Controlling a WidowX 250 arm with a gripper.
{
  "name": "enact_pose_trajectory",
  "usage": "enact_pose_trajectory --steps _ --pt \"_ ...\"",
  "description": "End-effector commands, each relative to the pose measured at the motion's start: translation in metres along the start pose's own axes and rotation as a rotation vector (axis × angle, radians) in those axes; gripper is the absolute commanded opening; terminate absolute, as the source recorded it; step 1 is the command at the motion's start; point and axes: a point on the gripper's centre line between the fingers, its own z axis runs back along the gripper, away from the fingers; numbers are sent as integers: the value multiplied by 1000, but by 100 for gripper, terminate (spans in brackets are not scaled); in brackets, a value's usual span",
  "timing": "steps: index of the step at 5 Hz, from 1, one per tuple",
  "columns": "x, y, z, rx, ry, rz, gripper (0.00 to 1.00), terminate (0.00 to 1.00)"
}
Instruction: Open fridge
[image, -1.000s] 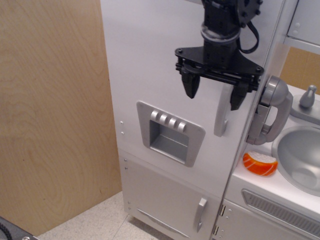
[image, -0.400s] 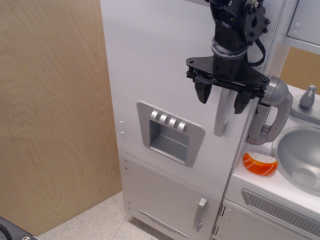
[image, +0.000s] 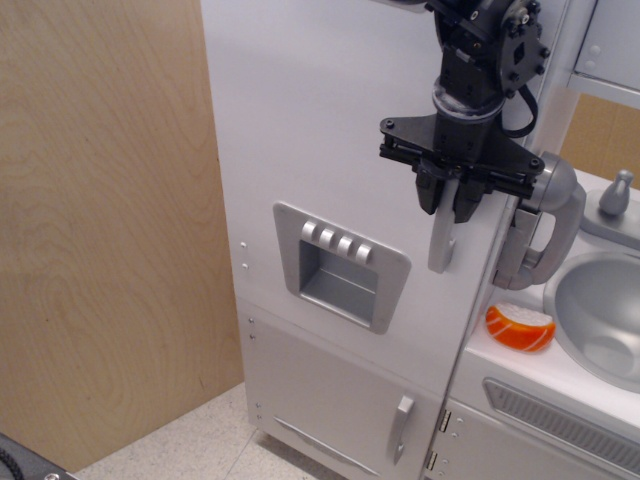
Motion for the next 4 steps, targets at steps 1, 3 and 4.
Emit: enact_pose_trajectory --steps 1,3,4 --pt "-18 10 30 -41 -27 -22 0 0" --pt "-56 29 46 -51 48 -109 0 0" --pt "-68 28 50 -58 101 -99 100 0"
